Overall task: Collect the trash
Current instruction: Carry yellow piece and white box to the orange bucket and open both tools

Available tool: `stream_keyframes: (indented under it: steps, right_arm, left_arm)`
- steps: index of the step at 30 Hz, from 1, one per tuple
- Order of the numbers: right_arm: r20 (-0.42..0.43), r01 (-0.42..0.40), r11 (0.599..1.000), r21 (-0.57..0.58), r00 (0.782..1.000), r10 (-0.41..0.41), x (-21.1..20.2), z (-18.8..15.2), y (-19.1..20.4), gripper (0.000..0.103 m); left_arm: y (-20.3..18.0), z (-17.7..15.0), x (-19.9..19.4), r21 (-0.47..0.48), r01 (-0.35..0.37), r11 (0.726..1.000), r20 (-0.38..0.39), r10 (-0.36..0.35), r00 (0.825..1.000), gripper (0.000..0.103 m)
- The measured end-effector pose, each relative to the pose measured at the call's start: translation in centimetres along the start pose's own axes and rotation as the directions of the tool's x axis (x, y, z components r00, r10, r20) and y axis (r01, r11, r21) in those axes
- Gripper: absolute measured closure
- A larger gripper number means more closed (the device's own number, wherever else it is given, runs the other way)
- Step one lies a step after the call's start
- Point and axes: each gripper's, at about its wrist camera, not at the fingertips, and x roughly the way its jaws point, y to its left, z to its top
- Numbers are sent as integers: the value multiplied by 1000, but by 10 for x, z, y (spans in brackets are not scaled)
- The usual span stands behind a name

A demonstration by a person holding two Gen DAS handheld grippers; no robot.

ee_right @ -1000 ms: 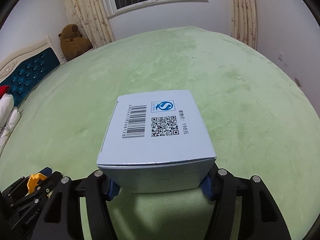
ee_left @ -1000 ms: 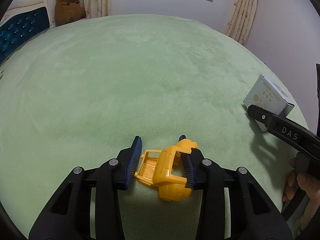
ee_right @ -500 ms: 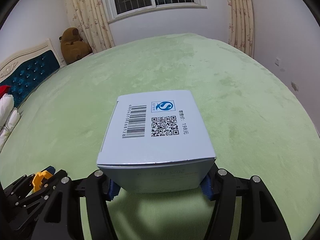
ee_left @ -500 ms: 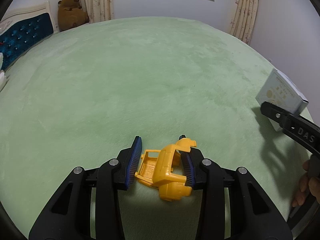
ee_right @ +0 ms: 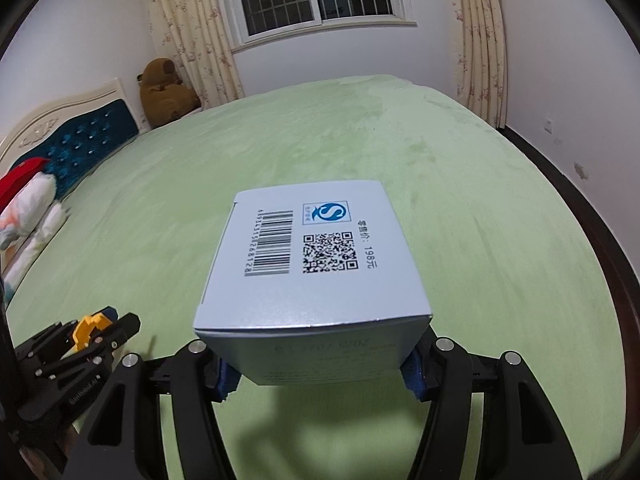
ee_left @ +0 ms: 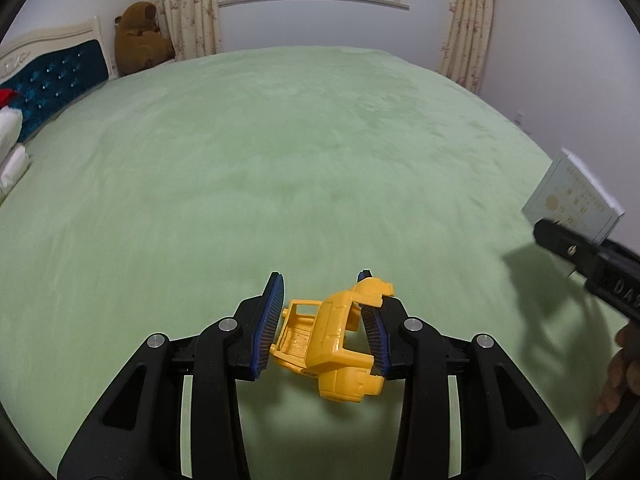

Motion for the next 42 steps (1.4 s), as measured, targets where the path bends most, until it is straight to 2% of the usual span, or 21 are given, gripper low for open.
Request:
stream_keyframes:
  steps: [7,16,21,26,29,33,42]
  right_arm:
    - [2,-40,999,18,999,39,-50,-55,7,42]
    - [16,-86,996,-33,996,87,-103,-113,27,42]
    - [14,-109,993,-42,994,109,-125,-138,31,42]
    - [14,-138,989,-61,990,139,-148,-165,36,42]
    - [12,-159,986,-58,987,160,-164,-185,38,42]
    - [14,-170,983,-69,985,171,-183,-204,40,42]
    - [-27,-201,977,-73,979,200,-211,-256,46,42]
  left_arm:
    - [-6,-51,-53,13,33,999,-3,-33,999,65]
    - [0,-95,-90,-23,61,998,-9,-61,998,65]
    - [3,-115,-105,-33,49,998,-14,-49,999,65]
    - [2,-143,-123,5,43,999,-18,-43,999,65]
    - [3,-162,-130,5,65,998,-49,-65,997,65]
    - [0,-186,-148,38,73,997,-46,-72,996,65]
    - [-2,-227,-176,71,100,992,-63,-96,993,65]
